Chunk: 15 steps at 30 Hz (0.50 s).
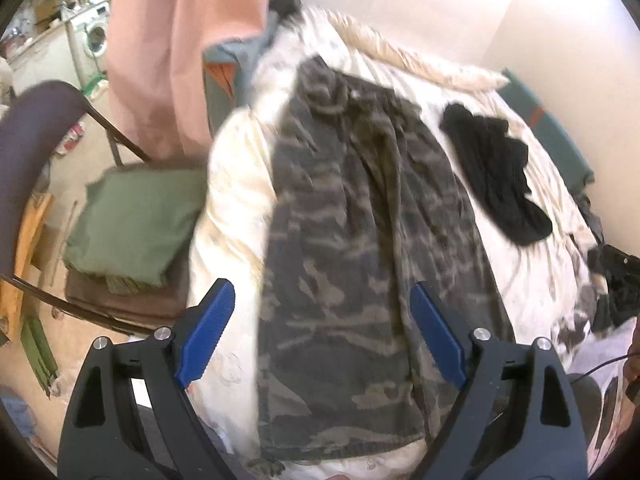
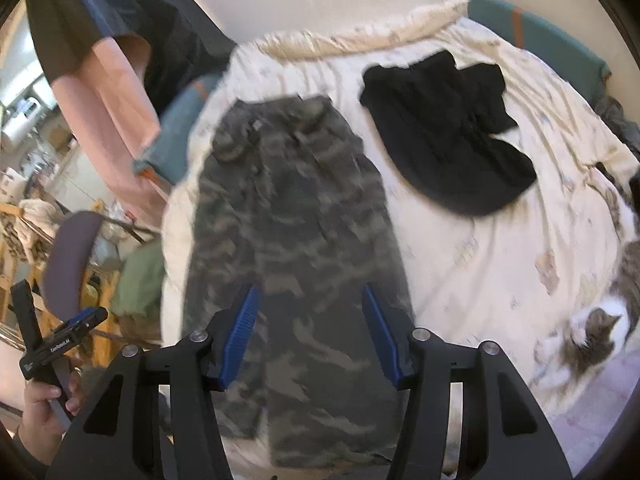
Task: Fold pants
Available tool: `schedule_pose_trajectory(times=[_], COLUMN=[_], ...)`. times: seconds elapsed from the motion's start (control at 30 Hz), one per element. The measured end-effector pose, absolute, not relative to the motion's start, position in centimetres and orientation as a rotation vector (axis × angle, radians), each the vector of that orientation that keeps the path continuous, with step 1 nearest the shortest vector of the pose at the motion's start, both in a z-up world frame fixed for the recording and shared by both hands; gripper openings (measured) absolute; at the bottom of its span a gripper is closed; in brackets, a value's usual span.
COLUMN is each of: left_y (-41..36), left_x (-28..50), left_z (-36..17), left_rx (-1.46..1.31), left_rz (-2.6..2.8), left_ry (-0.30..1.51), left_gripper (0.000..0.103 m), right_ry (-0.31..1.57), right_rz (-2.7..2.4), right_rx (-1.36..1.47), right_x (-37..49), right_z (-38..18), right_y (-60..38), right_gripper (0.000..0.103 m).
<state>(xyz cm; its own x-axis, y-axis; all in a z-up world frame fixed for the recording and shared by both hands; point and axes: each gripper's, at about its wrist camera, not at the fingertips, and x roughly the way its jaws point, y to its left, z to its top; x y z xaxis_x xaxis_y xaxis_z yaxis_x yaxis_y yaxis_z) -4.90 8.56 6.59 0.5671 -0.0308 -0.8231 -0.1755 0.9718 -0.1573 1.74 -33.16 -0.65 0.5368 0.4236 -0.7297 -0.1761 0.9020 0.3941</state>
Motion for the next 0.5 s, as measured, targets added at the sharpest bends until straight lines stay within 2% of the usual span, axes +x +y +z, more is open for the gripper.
schedule_pose_trajectory(times=[0.1, 0.23, 0.5], left_y=[9.2, 9.2, 10.2], left_x=[-5.1, -4.8, 1.1], left_z=[7.9, 8.9, 5.9], left_rx=[-0.23, -0.196, -0.177], left_rz=[0.11, 0.137, 0.142], left_ry=[0.952, 0.934, 0.939], left_gripper=[0.087, 0.088, 0.09], right_ry=[0.901, 0.835, 0.871], right_rz=[0.398, 0.435, 0.438], right_rx=[0.314, 0.324, 0.284], right_x=[1.8, 1.5, 7.2], right_z=[0.5, 1.4, -2.2], right_y=[-32.7, -32.9, -30.7], right_gripper=[0.064, 0.089, 0.091])
